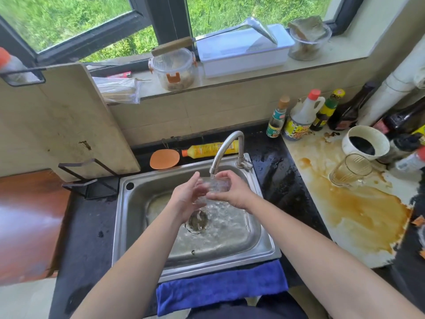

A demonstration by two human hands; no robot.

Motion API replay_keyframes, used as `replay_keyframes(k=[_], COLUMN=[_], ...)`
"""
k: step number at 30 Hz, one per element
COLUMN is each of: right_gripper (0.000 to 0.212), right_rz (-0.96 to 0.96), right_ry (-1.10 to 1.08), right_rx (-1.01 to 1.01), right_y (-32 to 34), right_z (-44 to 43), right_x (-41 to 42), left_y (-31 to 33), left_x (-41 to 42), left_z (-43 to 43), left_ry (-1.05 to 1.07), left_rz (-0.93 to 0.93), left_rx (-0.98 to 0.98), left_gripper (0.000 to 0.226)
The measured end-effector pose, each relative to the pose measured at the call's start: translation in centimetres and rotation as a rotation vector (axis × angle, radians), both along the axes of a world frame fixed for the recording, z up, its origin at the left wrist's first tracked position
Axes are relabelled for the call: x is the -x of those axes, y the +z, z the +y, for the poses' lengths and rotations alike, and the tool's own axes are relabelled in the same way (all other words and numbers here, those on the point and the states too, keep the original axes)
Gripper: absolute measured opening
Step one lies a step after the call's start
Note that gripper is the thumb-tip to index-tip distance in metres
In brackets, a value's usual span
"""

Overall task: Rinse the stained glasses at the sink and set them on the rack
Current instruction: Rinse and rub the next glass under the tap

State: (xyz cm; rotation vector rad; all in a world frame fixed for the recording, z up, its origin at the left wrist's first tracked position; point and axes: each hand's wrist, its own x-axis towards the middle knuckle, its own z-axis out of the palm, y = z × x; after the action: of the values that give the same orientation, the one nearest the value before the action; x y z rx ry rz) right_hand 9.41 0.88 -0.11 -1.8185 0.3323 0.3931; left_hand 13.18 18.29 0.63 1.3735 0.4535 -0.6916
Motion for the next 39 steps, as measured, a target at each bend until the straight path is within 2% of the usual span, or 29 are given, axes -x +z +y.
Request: replay_keyframes(k=[3,5,6,8,9,10,11,13,17,19,22,25,27,31,32,36,39], right_gripper=[0.074,0.077,0.07,0.037,0.029,0.033,0.042,0.058,0.108,0.101,0.068,0.058,0.063,0.1,0.104,0.091,0.083], right_rz=[0.003,0.113,0.198,0.381,0.447,0.477,0.482,0.414,0.265,0.183,0.084,0.052,0.074,0.138,0.167,0.21,0.223], right_ry=[-0.013,-0.045,-0.079,-0.183,-0.228,-0.249,-0.263,-0.294,-0.306,-0.241,-0.139,-0.104,-0.095,-0.016,0.001,0.011,-0.007], right_rx=[-0.035,-0.105,-0.158,-0.319,-0.404,-0.469,-0.502,-0.444,-0.318,-0.312,-0.23,-0.263,-0.322,-0.343,-0.344,-0.464,-0.535], right_y=[-0.3,0.1,0.4,0.8,1.2,1.2,1.0,-0.1,-1.9,-1.8,-1.9,-1.4,-1.2,-0.7,-0.7,-0.7,-0.9], right_z=[-0.5,-0.6,-0.7,-0.9,-1.0,-1.0,-1.1,-1.1,-1.3,-1.6,-1.9,-1.4,-0.9,0.0,0.2,1.2,1.8], right_x=[0.5,0.5,0.5,0.5,0.4,0.4,0.4,0.0,0.1,0.4,0.6,0.3,-0.1,-1.5,-1.7,-2.4,-2.8], left_y=[-0.5,-0.8,-0.9,-1.1,-1.2,-1.1,-1.2,-1.2,-1.0,-0.7,-0.7,-1.1,-1.3,-1.1,-1.0,-0.4,0.2], left_x=[-0.2,-0.1,0.0,0.4,0.5,0.5,0.6,0.6,0.4,-0.1,-0.7,-0.6,-0.3,0.5,0.7,1.3,1.9], left_z=[-0.7,-0.8,-0.7,-0.6,-0.6,-0.5,-0.4,-0.2,-0.5,-1.0,-1.4,-1.7,-1.6,-0.3,0.2,1.4,1.7], left_ry=[0.021,0.035,0.038,0.016,-0.012,-0.049,-0.084,-0.144,-0.145,-0.118,-0.077,0.002,0.059,0.159,0.167,0.203,0.226], left_rz=[-0.062,-0.07,-0.067,-0.062,-0.067,-0.073,-0.075,-0.062,-0.006,0.018,0.033,-0.012,-0.045,-0.067,-0.079,-0.127,-0.146], left_rx=[-0.057,-0.048,-0.031,0.01,0.039,0.063,0.081,0.091,0.072,0.054,-0.009,-0.066,-0.037,0.064,0.077,0.053,0.027], left_gripper=[0.031,0.025,0.023,0.022,0.021,0.02,0.02,0.02,0.015,0.017,0.026,0.022,0.019,0.01,0.01,0.017,0.01])
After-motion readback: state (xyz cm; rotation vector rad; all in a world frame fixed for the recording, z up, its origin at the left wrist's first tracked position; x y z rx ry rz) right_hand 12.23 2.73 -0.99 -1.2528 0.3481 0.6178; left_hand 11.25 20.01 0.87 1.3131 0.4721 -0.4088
